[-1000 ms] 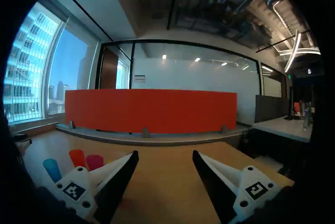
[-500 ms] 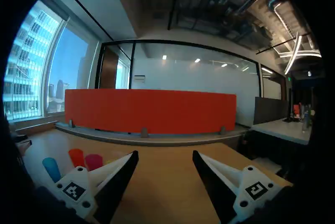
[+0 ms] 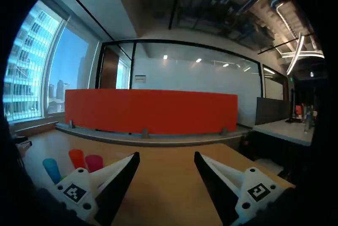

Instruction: Pour water

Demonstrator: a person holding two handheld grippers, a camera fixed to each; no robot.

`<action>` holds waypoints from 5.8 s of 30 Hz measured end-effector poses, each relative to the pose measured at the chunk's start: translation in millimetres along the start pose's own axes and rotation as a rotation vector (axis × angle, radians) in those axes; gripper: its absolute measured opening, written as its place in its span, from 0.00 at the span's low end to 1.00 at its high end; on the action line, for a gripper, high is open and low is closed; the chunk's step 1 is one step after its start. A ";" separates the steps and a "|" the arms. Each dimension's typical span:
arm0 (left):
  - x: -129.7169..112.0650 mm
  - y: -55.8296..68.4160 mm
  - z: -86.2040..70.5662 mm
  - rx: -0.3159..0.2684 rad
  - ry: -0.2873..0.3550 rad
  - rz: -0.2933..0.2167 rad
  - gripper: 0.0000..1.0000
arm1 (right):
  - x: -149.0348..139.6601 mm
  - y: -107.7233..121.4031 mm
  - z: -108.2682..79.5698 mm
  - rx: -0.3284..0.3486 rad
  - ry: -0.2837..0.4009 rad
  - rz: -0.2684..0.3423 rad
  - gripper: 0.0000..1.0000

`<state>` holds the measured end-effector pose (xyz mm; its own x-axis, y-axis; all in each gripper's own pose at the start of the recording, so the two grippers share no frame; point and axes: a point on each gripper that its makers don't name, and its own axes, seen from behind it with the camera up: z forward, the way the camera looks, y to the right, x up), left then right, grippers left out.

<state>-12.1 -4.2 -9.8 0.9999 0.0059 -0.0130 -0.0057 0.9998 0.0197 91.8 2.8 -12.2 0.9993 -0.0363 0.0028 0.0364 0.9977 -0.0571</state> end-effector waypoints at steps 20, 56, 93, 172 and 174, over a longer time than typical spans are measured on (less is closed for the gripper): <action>-1.2 0.8 -0.2 -0.006 -0.002 -0.001 0.85 | 3.0 0.8 -0.8 -0.001 0.008 0.000 1.00; -0.7 0.3 -1.6 -0.006 -0.002 0.000 0.85 | -15.2 -12.1 -0.7 0.078 0.060 -0.036 1.00; -1.2 1.0 -1.7 -0.006 -0.002 0.000 0.85 | -77.1 -15.5 10.9 0.077 0.024 0.017 1.00; -1.8 0.8 -1.7 -0.006 -0.002 0.000 0.85 | -90.4 -9.0 9.5 0.070 0.001 0.037 1.00; -1.7 0.5 -1.8 -0.006 -0.002 0.000 0.85 | -90.3 -9.1 9.6 0.070 0.001 0.037 1.00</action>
<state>-13.9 -3.6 -11.6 0.9999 0.0055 -0.0109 -0.0054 0.9999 0.0135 1.3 -2.4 -2.3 1.0000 0.0005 0.0008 -0.0005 0.9999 0.0125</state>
